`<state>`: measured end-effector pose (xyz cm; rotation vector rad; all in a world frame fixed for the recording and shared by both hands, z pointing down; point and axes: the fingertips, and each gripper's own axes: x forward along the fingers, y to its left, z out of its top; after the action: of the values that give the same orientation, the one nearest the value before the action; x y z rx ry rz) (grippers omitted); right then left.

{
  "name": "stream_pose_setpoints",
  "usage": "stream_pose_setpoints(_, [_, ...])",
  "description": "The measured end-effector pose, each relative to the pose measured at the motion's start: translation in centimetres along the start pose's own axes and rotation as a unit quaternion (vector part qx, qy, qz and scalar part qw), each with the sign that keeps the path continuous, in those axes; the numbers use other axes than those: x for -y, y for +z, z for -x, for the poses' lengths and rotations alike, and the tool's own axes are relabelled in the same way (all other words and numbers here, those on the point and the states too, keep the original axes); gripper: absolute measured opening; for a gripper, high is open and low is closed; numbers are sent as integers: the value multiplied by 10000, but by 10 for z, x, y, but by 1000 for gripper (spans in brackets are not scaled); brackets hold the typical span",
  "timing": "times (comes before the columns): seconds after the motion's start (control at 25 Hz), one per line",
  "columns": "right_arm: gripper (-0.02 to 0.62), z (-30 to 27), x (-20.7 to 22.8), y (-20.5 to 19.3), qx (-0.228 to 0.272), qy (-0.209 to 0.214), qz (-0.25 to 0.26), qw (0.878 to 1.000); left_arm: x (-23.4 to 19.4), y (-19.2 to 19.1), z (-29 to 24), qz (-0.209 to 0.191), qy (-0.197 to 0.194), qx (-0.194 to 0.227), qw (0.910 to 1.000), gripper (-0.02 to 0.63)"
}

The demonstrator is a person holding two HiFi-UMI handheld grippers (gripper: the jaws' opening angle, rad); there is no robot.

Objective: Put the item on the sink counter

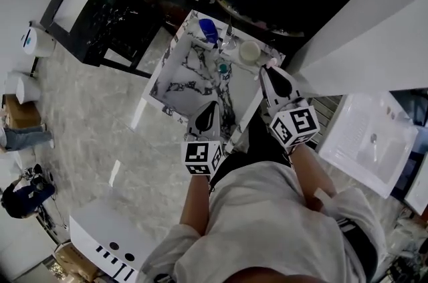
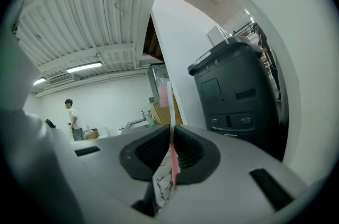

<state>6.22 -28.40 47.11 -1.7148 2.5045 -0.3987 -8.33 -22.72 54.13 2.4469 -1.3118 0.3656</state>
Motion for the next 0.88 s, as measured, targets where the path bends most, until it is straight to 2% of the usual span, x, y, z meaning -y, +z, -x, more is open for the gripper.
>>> stream_pose_setpoints(0.24, [23, -28, 28, 6, -60, 120, -89, 9999, 4, 7, -29, 28, 30, -97, 9999, 9])
stream_pose_setpoints(0.48, [23, -53, 41, 3, -166, 265, -120, 9994, 0, 15, -57, 231, 21, -86, 9997, 9])
stream_pose_setpoints(0.88, [22, -85, 72, -27, -568, 312, -334, 9973, -5, 11, -95, 256, 31, -286, 9993, 9])
